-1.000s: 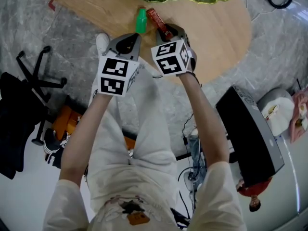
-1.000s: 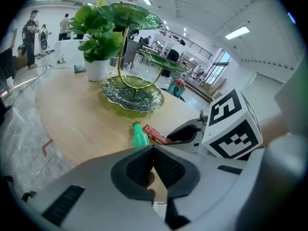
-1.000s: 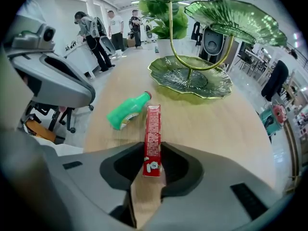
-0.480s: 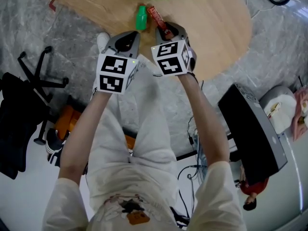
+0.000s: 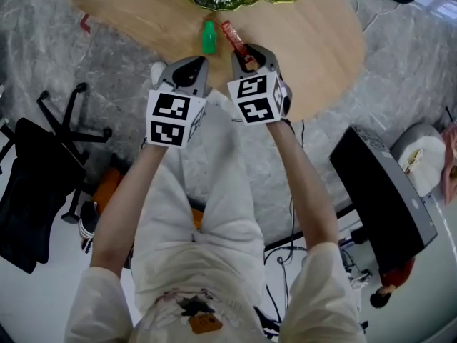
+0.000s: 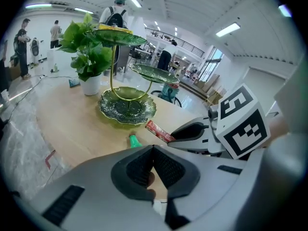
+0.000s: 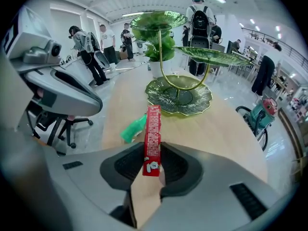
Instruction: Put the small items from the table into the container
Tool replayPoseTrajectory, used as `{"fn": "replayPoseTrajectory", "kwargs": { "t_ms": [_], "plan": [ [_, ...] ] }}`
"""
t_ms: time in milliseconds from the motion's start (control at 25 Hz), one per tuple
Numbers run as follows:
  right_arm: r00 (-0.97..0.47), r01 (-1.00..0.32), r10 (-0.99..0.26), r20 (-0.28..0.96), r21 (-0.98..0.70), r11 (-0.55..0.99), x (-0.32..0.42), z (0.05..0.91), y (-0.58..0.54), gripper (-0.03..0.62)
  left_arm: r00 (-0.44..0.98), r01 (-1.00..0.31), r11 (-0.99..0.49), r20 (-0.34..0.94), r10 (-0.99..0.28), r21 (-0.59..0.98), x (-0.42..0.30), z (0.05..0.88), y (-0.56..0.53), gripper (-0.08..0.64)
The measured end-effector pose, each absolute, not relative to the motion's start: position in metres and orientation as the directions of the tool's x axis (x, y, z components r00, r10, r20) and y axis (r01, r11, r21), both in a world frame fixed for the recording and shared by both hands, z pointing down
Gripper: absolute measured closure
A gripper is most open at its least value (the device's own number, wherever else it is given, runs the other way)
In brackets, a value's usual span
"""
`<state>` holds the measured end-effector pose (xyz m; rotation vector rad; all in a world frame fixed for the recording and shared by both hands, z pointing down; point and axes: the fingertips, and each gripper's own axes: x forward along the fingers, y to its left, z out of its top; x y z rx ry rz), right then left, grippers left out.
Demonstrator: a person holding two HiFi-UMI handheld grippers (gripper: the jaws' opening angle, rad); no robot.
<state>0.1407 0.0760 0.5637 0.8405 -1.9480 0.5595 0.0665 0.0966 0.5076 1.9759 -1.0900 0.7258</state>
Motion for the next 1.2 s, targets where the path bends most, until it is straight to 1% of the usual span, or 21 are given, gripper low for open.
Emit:
{"fn": "replayPoseTrajectory", "kwargs": {
  "t_ms": [600,1200],
  "plan": [
    [-0.374,-0.744,-0.358,0.855,-0.047,0.667,0.125,0.511,0.079,0.483,0.503,-0.853,-0.398,0.733,-0.457,0.337,0.060,0.469,0.094,0.565],
    [-0.391,-0.767,-0.405,0.826,-0.050,0.639,0.100,0.461,0.078,0.483,0.522,-0.841,-0.425,0.710,-0.472,0.336,0.036,0.432,0.086,0.565]
  ]
}}
